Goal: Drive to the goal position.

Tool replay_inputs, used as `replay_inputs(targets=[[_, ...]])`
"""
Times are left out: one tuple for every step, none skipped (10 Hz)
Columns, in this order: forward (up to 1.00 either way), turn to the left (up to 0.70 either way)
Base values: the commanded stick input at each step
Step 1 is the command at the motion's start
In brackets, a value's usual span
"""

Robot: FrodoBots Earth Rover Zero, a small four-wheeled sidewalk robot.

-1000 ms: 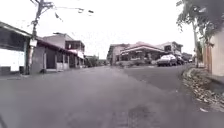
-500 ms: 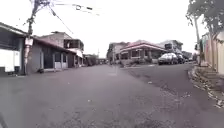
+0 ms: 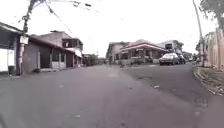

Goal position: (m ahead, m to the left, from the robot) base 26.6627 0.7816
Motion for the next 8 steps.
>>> replay_inputs(targets=[[1.0, 0.2], [1.0, 0.39], [1.0, 0.37], [1.0, 0.22], [1.0, 0.06], [1.0, 0.0], [1.0, 0.01], [1.0, 0.02]])
